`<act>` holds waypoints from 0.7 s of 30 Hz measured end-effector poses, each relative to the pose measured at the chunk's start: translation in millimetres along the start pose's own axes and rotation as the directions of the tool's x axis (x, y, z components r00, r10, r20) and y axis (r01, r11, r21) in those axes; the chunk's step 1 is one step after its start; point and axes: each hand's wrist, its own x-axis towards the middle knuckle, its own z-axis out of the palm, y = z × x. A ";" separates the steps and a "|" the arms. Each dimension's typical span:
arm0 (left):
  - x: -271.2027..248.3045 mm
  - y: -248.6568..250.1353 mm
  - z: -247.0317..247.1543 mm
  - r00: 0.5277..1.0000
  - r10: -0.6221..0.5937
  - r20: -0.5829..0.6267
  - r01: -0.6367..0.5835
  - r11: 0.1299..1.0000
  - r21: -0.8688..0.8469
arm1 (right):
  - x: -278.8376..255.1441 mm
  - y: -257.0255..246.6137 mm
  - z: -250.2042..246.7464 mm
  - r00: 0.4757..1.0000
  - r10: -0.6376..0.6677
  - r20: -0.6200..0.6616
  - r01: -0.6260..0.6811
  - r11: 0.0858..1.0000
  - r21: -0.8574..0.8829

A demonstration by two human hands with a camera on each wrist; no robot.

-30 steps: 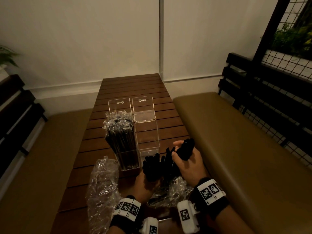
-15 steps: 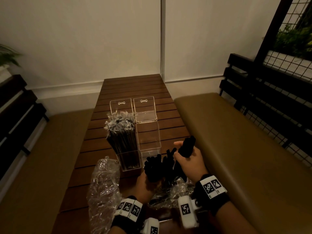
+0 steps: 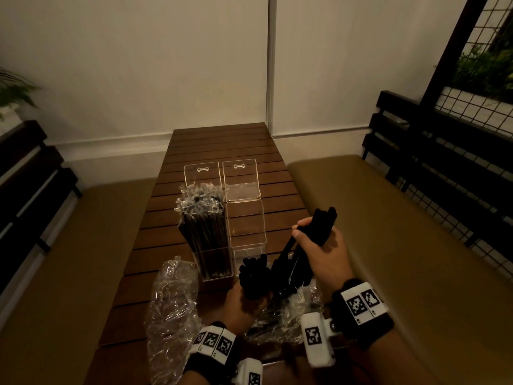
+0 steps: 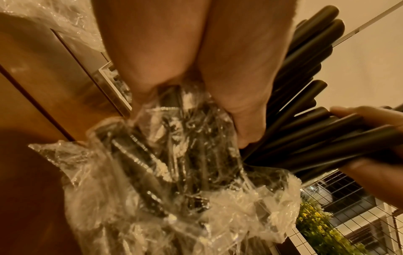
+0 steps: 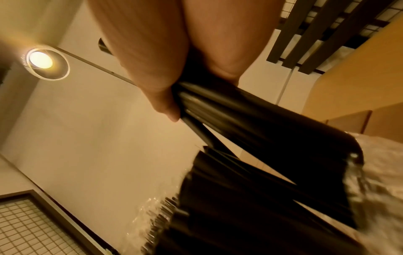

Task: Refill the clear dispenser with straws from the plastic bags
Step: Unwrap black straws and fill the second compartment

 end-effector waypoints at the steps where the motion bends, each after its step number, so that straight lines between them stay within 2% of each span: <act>1: 0.1 -0.9 0.2 1.000 -0.010 0.001 0.010 1.000 -0.016 | -0.1 -4.8 -1.8 1.000 -0.020 -0.006 0.020 1.000 0.014; 5: -0.5 -0.8 0.7 1.000 -0.007 -0.002 0.007 0.999 -0.044 | 1.9 -23.7 -9.4 0.992 -0.098 -0.085 0.106 0.988 0.108; 15: -0.1 3.3 -0.3 1.000 -0.027 0.015 0.027 0.999 -0.030 | 26.6 -68.9 -29.8 0.951 -0.225 -0.213 0.250 0.963 0.099; 19: -2.3 10.0 1.2 0.999 -0.038 0.006 0.038 0.997 -0.069 | 47.9 -82.7 -19.3 0.965 -0.215 -0.153 0.234 0.964 0.126; 21: -4.1 12.9 0.9 0.999 -0.034 -0.002 0.033 0.995 -0.095 | 54.6 -91.7 -4.2 0.942 -0.300 -0.149 0.312 0.948 0.063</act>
